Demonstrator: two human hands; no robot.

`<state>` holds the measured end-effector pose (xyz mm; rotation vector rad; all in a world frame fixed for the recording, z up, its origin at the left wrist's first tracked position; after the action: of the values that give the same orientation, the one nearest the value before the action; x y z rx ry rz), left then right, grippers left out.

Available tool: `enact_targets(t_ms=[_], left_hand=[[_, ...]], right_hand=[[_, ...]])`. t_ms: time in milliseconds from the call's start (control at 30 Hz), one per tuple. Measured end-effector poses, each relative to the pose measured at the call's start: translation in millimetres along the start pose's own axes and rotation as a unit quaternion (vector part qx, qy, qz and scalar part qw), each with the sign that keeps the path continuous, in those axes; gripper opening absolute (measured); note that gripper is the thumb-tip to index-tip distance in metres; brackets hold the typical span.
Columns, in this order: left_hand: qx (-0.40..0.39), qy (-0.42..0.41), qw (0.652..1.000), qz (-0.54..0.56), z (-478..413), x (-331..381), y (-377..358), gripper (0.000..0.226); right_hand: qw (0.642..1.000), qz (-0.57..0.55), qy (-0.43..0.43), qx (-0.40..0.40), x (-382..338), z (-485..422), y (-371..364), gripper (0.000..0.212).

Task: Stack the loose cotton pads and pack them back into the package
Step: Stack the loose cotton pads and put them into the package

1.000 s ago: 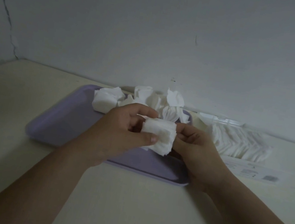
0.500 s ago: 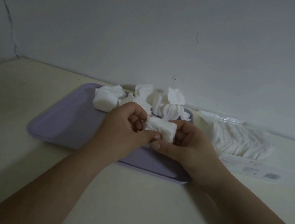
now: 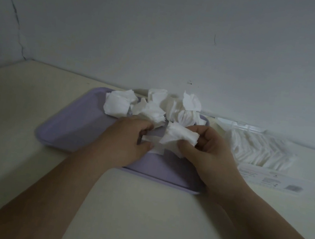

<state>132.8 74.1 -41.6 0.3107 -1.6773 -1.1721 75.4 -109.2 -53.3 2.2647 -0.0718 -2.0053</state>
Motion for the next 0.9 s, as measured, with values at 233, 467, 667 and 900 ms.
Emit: enact_targets(t_ms=[233, 467, 667, 900], left_hand=[[-0.049, 0.052, 0.994, 0.085, 0.0, -16.6, -8.7, 0.01], [0.036, -0.015, 0.956, 0.291, 13.2, -0.3, 23.6, 0.026], [-0.064, -0.09, 0.914, 0.39, 14.5, 37.3, 1.7, 0.036], [-0.008, -0.072, 0.948, 0.31, 11.1, 24.1, 1.0, 0.031]], right_hand=[[0.96, 0.273, -0.025, 0.053, -15.4, 4.0, -2.1, 0.026], [0.968, 0.235, -0.04, 0.072, -10.2, 4.8, 5.1, 0.035], [0.987, 0.149, -0.039, 0.039, -2.0, 2.6, 3.3, 0.043], [0.99, 0.137, -0.038, 0.01, 1.4, 1.2, 0.5, 0.04]])
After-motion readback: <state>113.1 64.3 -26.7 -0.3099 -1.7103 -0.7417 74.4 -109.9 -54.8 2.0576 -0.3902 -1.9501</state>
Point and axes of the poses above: each hand's wrist, its own z-axis away from the middle knuckle, its own y-axis out of the back of the hand, x = y × z, the point moved 10 cm from there along -z, towards the middle knuckle, and after that the axes turned 13 degrees about -x, right-handed, at the moved point
